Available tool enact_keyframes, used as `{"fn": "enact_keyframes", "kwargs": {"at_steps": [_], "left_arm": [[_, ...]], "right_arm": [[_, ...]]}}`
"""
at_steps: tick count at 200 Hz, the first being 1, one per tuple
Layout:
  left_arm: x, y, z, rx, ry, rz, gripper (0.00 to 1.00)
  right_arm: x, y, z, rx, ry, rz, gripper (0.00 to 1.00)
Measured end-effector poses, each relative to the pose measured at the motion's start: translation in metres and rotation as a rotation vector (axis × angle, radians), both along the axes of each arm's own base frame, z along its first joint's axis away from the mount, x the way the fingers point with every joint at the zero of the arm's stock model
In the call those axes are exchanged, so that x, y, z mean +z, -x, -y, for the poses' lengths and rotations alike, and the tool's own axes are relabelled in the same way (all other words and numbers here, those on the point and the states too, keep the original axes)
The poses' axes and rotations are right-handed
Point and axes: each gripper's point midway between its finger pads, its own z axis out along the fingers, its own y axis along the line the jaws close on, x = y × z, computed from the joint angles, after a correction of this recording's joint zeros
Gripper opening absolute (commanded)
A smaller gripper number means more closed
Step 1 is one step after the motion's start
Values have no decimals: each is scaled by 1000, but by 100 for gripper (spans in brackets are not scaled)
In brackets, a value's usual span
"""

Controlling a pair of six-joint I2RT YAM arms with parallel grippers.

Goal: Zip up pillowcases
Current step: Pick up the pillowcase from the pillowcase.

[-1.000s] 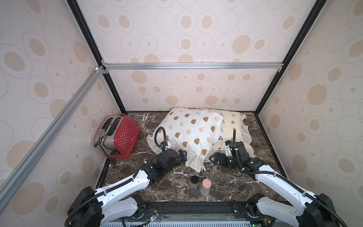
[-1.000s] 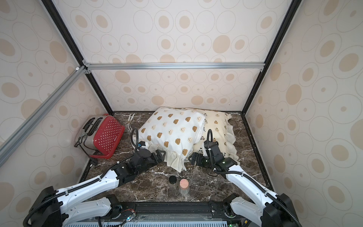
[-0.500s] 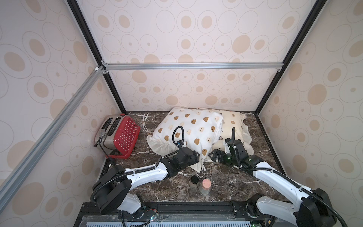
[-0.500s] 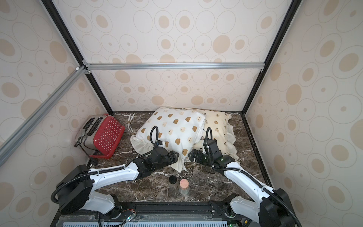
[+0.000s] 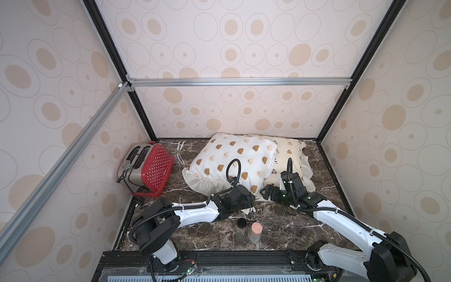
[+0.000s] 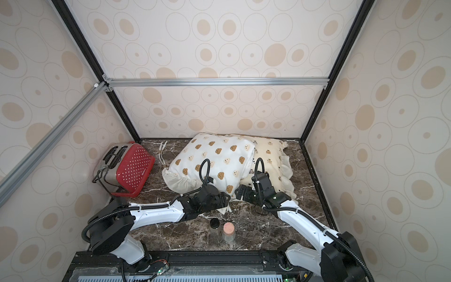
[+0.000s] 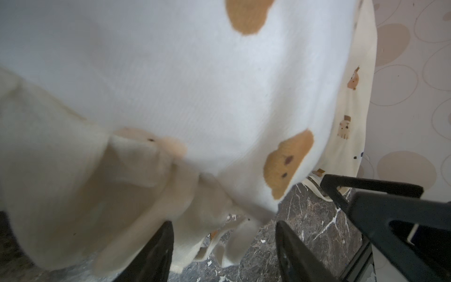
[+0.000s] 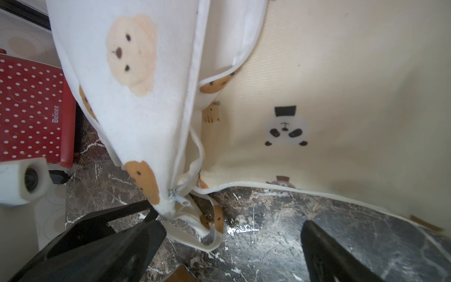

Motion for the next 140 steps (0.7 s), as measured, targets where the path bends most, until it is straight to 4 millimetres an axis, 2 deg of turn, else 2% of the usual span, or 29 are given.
{"fn": "enact_keyframes", "kwargs": {"at_steps": [41,61,89,112,140], "left_arm": [[-7,-1,7,-19,-28,5,58],[-13,-3,6,-17,-51,5,52],[-15,-6,3,0,-72,23,40],[-14,-9,0,15,-89,42,25],[-14,-13,-4,26,-111,63,11]], "right_arm": [[0,0,1,-2,1,0,99],[-1,-1,1,-2,1,-2,100],[-2,-2,0,-3,6,-9,100],[-2,-4,0,0,11,-11,99],[1,-6,-2,15,18,-12,100]]}}
